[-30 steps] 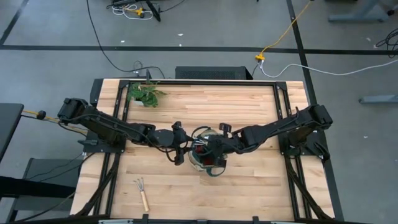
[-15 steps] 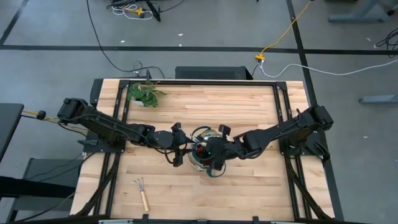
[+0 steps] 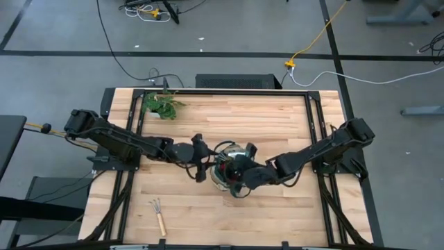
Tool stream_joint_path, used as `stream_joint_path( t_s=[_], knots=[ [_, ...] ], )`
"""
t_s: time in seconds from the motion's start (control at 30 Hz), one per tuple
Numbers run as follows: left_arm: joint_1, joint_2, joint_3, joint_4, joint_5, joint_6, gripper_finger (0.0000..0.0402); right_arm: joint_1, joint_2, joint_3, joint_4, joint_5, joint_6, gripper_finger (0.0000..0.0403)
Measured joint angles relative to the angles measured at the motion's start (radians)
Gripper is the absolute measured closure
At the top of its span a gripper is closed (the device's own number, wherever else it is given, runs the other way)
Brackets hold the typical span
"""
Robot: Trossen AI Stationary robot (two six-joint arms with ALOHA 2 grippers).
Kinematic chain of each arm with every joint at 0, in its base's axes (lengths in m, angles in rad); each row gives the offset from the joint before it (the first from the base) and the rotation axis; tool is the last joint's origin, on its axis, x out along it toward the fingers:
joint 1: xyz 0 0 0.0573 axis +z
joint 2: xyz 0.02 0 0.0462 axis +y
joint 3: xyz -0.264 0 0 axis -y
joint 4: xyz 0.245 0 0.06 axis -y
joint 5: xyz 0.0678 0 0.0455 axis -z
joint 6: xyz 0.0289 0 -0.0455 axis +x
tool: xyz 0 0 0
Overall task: Pick & Place Garden tools in Gardening bag
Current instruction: Put the light brown rake into the green gardening bag
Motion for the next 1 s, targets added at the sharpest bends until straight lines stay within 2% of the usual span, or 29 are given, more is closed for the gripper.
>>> stream_joint_path(
  t_s=[0.27, 0.5, 0.6, 0.7, 0.87, 1.0],
  knots=[
    [-0.002, 0.003, -0.001, -0.016, 0.014, -0.014, 0.0223, 0.008, -0.007, -0.002, -0.02, -0.022, 0.005, 0.0401],
    [-0.004, 0.003, -0.001, -0.024, -0.039, -0.023, 0.0223, 0.03, -0.014, -0.002, -0.024, 0.058, 0.006, 0.0401],
    [-0.003, 0.003, -0.001, -0.062, -0.043, -0.041, 0.0223, 0.029, -0.014, -0.002, -0.024, 0.03, 0.008, 0.0402],
    [-0.016, -0.02, -0.002, -0.169, -0.041, -0.063, 0.0223, 0.036, -0.014, -0.002, -0.022, -0.017, 0.008, 0.0402],
    [-0.043, -0.081, -0.001, -0.294, -0.018, -0.187, 0.0223, 0.049, -0.014, -0.002, -0.015, -0.038, -0.018, 0.0402],
    [-0.09, -0.138, -0.001, -0.417, 0.051, -0.438, 0.0223, 0.053, -0.014, -0.002, -0.025, -0.022, -0.018, 0.0402]
  ],
)
